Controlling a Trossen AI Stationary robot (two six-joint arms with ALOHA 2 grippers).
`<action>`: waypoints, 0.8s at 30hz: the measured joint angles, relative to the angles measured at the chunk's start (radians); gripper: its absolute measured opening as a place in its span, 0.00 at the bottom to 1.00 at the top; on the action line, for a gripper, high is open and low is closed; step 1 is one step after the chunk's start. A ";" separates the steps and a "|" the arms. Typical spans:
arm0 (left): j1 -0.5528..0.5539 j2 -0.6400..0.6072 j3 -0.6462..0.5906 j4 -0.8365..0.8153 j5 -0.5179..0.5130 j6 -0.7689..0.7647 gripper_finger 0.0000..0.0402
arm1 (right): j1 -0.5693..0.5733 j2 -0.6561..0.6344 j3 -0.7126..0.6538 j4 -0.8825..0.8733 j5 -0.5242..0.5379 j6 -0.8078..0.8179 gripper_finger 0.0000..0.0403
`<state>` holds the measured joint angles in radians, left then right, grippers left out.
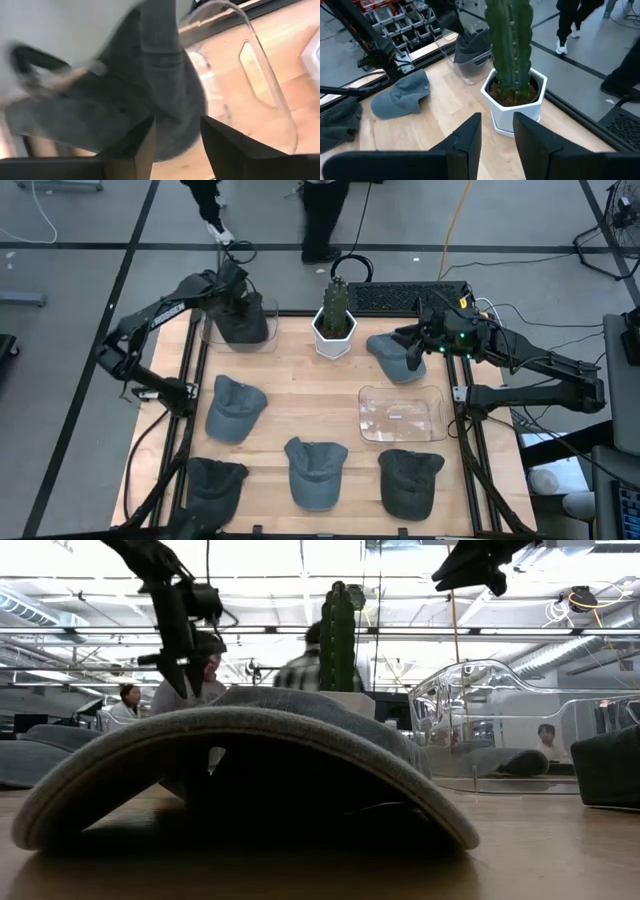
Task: Pick & Place hat
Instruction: Put the middle top black cap into the top transparent bin
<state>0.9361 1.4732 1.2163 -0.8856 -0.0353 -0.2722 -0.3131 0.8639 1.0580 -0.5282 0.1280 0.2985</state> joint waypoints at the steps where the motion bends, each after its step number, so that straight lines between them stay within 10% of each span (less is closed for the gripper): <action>1: 0.006 0.017 0.000 0.012 0.030 -0.037 0.44 | -0.001 0.000 0.000 0.000 0.000 0.001 0.26; 16: 0.011 0.082 0.000 -0.055 -0.060 -0.077 0.81 | 0.000 0.000 0.000 0.000 -0.002 0.055 0.26; 24: 0.005 0.134 0.000 0.048 -0.018 -0.108 0.82 | 0.000 0.000 -0.062 0.013 -0.013 0.071 0.26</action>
<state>0.9410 1.6067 1.2163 -0.8379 -0.0538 -0.3798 -0.3130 0.8643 0.9958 -0.5154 0.1146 0.3699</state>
